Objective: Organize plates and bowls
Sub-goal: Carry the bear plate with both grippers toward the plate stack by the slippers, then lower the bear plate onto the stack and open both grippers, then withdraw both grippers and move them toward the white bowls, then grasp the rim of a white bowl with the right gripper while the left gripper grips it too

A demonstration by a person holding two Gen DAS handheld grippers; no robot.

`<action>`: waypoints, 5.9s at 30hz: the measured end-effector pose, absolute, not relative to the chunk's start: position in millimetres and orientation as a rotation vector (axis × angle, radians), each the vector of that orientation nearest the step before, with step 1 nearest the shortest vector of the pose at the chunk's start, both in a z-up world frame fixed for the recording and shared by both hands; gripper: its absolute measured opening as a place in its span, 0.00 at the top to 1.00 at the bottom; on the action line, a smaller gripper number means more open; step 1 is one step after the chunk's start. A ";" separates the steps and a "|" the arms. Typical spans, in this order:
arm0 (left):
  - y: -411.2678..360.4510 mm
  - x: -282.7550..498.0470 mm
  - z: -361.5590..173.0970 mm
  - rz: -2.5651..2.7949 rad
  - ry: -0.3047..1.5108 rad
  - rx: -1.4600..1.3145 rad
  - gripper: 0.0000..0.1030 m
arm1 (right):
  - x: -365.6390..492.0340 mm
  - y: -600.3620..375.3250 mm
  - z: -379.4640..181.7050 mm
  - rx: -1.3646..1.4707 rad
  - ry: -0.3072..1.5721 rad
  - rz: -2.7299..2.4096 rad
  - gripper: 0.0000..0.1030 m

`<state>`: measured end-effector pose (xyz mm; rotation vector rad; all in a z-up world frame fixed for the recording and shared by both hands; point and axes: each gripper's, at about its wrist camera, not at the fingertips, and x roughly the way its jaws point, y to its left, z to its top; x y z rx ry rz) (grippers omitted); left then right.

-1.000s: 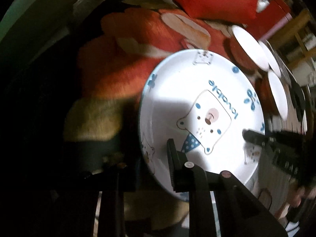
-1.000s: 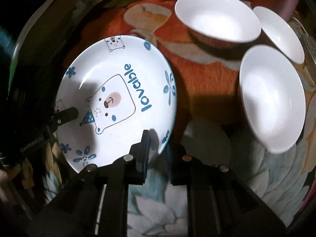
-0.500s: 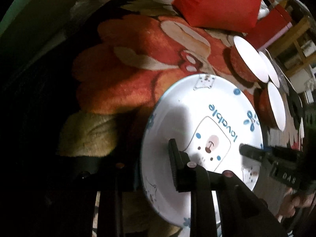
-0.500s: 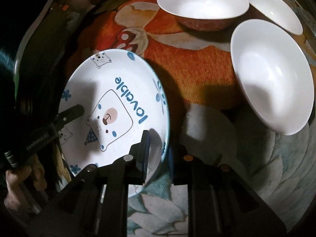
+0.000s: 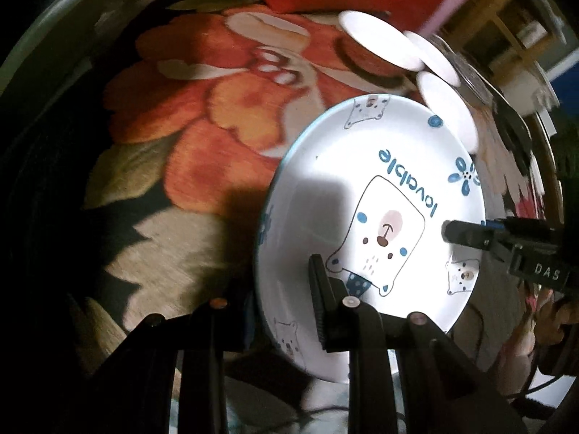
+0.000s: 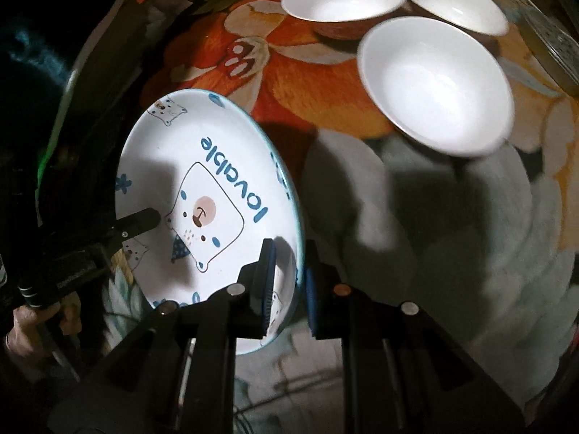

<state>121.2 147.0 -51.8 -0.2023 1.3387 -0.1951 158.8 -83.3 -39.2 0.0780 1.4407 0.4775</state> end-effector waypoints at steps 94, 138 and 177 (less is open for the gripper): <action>-420.2 85.3 -3.6 -0.819 1.295 0.307 0.02 | -22.4 -599.1 -26.0 0.801 1.311 -0.292 0.50; -227.1 131.0 1.0 -0.512 1.279 0.153 0.01 | 57.0 -440.7 16.6 0.384 1.314 -0.231 0.00; 46.6 168.8 -36.6 -0.062 1.254 -0.217 0.01 | 245.2 -201.0 -50.2 0.382 1.345 0.190 0.40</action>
